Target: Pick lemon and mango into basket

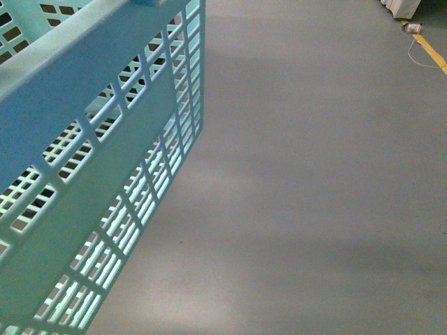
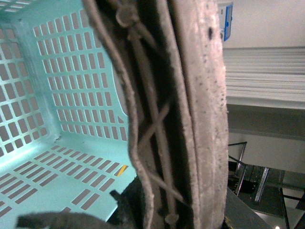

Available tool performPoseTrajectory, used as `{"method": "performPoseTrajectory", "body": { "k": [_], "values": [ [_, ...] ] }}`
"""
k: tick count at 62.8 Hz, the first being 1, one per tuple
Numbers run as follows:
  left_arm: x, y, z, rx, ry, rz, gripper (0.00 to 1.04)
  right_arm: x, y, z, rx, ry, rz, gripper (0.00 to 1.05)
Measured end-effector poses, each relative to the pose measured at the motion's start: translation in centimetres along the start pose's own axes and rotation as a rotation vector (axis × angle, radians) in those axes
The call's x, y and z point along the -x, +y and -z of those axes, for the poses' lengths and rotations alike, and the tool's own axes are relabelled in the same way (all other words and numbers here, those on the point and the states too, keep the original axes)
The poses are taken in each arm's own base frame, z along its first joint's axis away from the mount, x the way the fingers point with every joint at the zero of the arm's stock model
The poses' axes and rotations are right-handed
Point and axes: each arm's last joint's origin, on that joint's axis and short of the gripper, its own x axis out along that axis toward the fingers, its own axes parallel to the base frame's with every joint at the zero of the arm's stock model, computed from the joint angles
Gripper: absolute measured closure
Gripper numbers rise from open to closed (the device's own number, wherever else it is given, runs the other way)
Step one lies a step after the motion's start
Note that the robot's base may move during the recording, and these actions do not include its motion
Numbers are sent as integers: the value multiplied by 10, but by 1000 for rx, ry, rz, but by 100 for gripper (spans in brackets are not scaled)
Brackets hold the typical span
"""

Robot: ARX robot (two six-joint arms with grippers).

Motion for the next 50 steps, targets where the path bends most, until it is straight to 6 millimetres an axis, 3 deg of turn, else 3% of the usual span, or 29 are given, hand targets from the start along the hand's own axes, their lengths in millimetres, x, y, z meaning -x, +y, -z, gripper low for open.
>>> {"method": "performPoseTrajectory", "body": {
  "k": [50],
  "values": [
    [0, 0, 0, 0, 0, 0, 91, 0, 0, 0, 0, 0, 0, 9]
  ]
}}
